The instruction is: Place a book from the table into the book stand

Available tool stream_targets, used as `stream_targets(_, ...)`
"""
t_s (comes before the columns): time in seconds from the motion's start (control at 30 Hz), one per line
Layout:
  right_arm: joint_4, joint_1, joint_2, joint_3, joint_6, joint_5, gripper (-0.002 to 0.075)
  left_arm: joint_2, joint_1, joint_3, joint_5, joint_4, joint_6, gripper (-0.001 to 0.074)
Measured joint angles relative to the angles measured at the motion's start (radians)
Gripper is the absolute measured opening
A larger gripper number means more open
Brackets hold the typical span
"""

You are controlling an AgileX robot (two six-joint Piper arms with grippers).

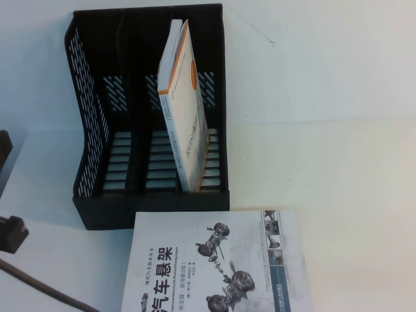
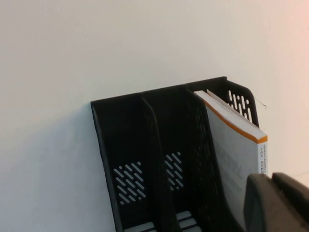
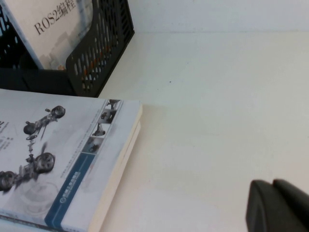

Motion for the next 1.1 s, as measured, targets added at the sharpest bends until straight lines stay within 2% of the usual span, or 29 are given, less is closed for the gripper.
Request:
stream_targets(0.07, 0.000, 0.000, 0.000, 0.000, 0.000, 0.000, 0.0000, -0.036, 0.024, 0.013, 0.012, 0.000, 0.005, -0.0003)
stream_targets(0.23, 0.000, 0.000, 0.000, 0.000, 0.000, 0.002, 0.0000, -0.157, 0.152, 0.085, 0.014, 0.000, -0.005, -0.0003)
stream_targets(0.37, 0.000, 0.000, 0.000, 0.000, 0.000, 0.003, 0.0000, -0.260, 0.236, 0.221, 0.018, 0.000, -0.020, -0.0003)
stream_targets(0.6, 0.000, 0.000, 0.000, 0.000, 0.000, 0.005, 0.0000, -0.440, 0.312, 0.507, 0.036, -0.011, -0.069, -0.0003)
stream_targets(0.9, 0.000, 0.000, 0.000, 0.000, 0.000, 0.005, -0.0001, -0.612, 0.328, 0.539, 0.383, -0.027, -0.102, -0.0003)
stream_targets(1.1, 0.000, 0.000, 0.000, 0.002, 0.000, 0.007, -0.0001, -0.616, 0.330, 0.539, 0.397, -0.023, -0.102, -0.0003)
